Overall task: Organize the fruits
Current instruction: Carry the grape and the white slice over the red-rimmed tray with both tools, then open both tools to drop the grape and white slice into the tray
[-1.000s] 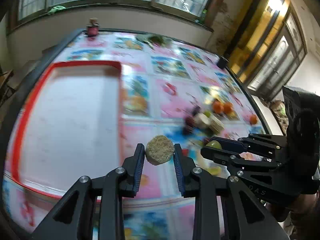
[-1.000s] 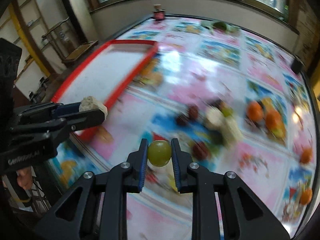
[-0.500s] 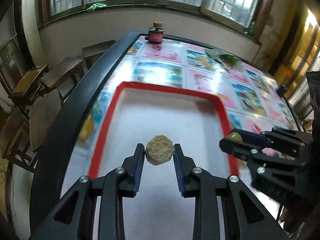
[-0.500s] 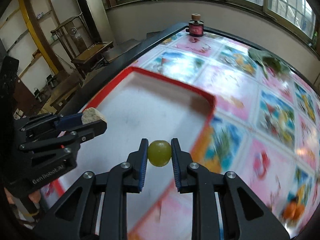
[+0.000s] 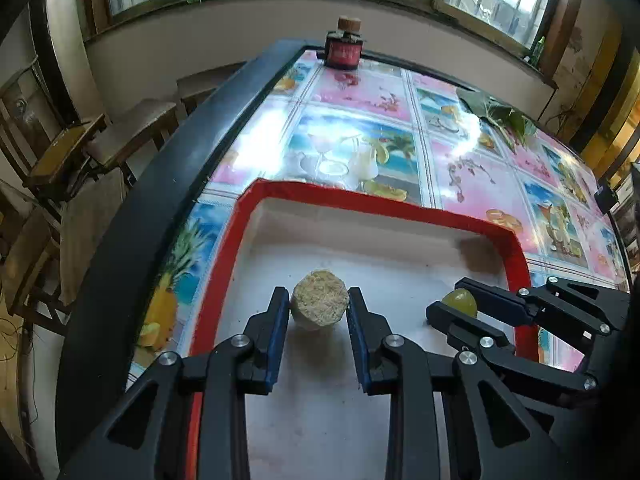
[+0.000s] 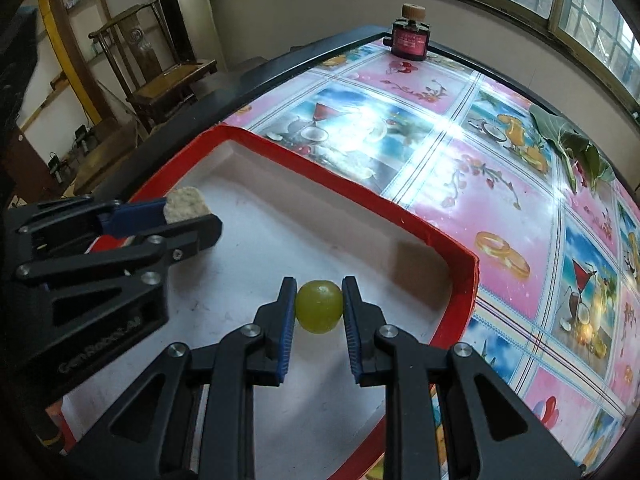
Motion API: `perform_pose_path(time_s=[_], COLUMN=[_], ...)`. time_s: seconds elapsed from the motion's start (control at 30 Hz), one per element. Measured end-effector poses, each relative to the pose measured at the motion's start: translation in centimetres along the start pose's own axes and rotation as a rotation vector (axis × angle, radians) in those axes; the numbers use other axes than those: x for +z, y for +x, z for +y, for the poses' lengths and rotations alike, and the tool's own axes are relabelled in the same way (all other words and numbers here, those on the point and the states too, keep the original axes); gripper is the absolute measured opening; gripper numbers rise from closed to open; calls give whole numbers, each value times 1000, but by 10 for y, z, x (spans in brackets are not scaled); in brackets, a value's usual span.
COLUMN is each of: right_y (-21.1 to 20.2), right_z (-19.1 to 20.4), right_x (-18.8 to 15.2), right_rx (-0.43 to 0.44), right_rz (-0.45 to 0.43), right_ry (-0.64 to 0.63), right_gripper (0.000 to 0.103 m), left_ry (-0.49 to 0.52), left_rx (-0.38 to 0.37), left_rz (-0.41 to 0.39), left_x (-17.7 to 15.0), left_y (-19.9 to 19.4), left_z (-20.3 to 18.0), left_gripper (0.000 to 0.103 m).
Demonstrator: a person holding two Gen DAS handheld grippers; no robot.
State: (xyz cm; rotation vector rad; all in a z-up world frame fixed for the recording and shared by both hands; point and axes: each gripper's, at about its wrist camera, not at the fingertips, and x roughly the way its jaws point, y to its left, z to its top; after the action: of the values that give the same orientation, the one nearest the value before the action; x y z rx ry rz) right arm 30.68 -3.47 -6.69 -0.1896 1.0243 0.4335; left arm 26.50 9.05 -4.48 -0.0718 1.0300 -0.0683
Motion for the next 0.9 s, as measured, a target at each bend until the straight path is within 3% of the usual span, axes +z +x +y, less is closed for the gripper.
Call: perform_pose_path(time_s=[0.17, 0.3, 0.4, 0.67, 0.9], right_y=[1, -4, -17, -73, -135], right_z=[1, 3, 1, 0, -10], right_x=[2, 0, -2, -24, -79], right_rx=[-16, -34, -48, -8, 13], right_rz=[14, 15, -14, -96, -162], right_ry=[-15, -15, -1, 93, 202], right_gripper=[26, 27, 33, 44, 46], left_ry=[3, -25, -59, -191, -146], left_rx=[11, 13, 1, -48, -69], left_rz=[4, -9, -54, -127, -209], left_x=[-1, -3, -7, -28, -54], left_y=[1, -6, -21, -65, -98], left_z=[-2, -1, 1, 12, -1], left_gripper=[32, 61, 80, 80, 80])
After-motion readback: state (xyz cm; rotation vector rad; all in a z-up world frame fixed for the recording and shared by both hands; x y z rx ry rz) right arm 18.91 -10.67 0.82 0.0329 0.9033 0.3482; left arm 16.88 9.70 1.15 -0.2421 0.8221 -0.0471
